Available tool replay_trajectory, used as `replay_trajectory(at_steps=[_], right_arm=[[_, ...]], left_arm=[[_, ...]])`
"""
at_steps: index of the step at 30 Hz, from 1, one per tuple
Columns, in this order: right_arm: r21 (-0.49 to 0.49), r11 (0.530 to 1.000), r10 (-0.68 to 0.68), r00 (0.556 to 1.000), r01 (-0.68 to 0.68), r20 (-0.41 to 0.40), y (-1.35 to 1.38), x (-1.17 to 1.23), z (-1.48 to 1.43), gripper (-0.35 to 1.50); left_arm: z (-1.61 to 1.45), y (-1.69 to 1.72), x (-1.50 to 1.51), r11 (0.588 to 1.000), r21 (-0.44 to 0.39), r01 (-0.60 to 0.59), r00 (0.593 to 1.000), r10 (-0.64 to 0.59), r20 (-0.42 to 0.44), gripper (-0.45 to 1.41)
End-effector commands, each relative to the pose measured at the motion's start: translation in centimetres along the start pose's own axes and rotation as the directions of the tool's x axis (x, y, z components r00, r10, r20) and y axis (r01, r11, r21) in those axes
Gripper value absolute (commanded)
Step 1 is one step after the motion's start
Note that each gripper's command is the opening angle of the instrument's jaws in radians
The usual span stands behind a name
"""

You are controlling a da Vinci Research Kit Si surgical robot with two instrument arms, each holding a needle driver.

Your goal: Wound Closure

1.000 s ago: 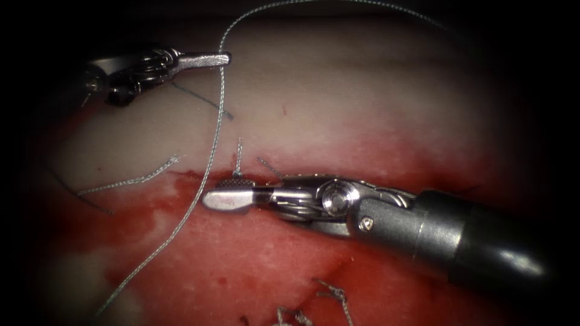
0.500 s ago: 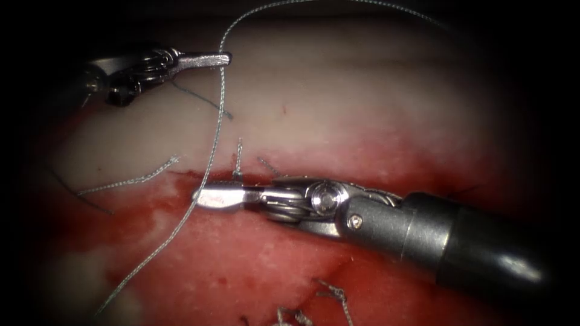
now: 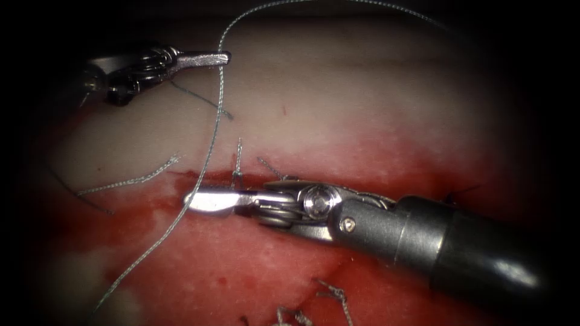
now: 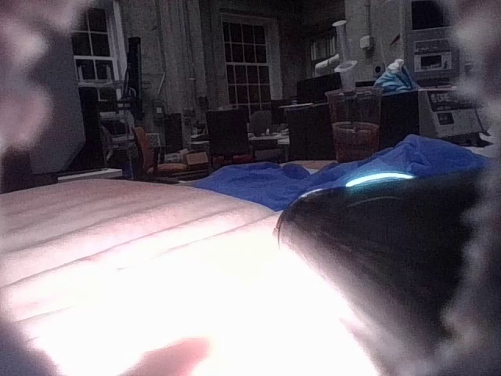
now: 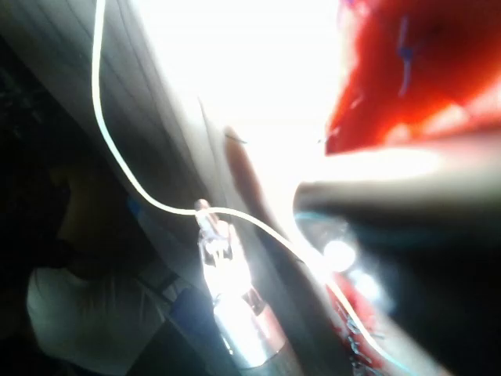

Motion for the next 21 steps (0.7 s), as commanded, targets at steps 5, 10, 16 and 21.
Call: replay_trajectory(at_steps=[5, 10, 16, 21], right_arm=[[-0.018, 1.0, -0.004, 1.0, 0.004, 0.006, 0.11, -0.14, 0.05, 1.32], [-0.024, 1.0, 0.003, 1.0, -0.003, -0.001, 0.15, -0.16, -0.05, 1.32], [-0.031, 0.999, 0.012, 1.0, -0.013, -0.009, 0.22, -0.19, -0.15, 1.33], [-0.033, 0.999, 0.013, 1.0, -0.013, -0.011, 0.24, -0.18, -0.15, 1.23]], left_arm=[[0.02, 0.07, 0.17, 1.0, -0.009, -0.006, 1.0, 0.006, -0.002, -0.45], [-0.03, 0.08, 0.21, 1.0, -0.016, 0.001, 1.0, 0.0, 0.003, -0.45], [-0.1, 0.09, 0.27, 1.0, -0.026, 0.008, 1.0, -0.008, 0.012, -0.45], [-0.11, 0.08, 0.29, 1.0, -0.028, 0.004, 1.0, -0.003, 0.013, -0.45]])
